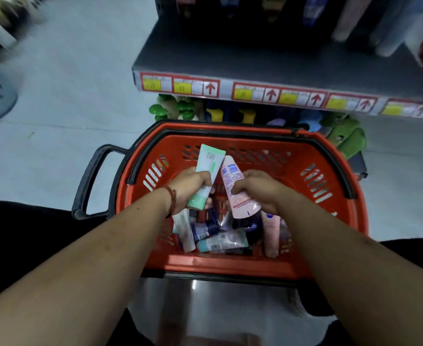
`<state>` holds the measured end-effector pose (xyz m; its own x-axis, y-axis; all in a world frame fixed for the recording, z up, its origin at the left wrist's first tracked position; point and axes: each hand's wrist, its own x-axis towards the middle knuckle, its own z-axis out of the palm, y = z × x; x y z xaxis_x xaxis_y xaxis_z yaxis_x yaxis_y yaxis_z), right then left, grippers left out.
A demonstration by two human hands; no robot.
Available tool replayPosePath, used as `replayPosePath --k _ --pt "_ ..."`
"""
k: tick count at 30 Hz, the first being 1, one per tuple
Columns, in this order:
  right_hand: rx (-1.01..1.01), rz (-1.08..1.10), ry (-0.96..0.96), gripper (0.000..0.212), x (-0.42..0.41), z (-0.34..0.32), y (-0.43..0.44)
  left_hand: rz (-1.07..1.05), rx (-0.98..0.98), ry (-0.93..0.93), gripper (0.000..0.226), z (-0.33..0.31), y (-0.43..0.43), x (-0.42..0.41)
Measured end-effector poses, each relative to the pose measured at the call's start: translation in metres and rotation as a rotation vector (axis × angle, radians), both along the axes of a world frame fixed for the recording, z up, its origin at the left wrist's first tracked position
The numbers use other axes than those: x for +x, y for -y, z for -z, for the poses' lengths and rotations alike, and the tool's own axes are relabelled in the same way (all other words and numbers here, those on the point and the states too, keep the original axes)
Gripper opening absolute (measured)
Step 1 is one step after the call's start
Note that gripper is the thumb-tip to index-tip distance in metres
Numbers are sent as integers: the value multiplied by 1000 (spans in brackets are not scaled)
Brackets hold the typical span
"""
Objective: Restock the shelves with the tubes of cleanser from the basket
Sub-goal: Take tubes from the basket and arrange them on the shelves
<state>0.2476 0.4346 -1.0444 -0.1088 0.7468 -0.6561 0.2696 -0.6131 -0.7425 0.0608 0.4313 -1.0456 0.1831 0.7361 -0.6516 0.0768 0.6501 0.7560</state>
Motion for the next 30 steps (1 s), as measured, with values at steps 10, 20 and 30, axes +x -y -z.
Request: replayPosePath --k 10,20,30 --pt "187 -52 -77 35 39 -151 -48 38 214 83 32 -137 -44 -19" --pt "360 526 -451 34 37 -158 -78 -245 240 404 38 -160 -75 -18" --pt "175 622 -723 33 36 -158 -74 -315 200 460 35 -147 -78 1"
